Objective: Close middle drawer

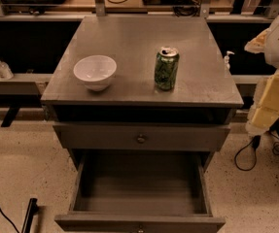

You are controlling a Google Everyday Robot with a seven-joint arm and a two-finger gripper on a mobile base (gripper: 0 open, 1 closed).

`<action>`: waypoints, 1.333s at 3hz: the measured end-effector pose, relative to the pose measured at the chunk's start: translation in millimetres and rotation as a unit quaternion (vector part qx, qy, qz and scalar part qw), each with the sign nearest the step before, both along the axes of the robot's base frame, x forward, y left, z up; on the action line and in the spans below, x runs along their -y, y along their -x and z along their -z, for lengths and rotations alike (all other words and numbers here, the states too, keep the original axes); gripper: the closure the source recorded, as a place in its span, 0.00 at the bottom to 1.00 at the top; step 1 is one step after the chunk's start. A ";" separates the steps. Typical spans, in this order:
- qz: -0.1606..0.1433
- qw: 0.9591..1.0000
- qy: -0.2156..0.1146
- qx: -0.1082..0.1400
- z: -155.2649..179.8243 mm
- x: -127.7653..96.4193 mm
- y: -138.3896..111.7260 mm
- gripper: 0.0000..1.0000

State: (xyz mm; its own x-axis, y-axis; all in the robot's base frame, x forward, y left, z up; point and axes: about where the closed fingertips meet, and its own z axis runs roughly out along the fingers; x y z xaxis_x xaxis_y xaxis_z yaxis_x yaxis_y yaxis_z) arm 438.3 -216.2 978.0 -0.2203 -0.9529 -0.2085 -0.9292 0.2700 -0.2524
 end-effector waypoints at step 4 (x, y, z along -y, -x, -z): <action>-0.054 0.990 -0.126 -0.008 138.4 -9.5 37.1 0.00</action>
Offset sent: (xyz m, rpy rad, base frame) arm -0.0233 0.0103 -0.1764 0.2597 0.1334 0.1587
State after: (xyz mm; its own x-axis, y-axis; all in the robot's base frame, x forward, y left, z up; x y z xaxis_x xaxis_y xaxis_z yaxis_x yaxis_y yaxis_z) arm 401.2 -206.6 839.6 -0.1257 -0.8888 -0.4407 -0.9595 0.2218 -0.1737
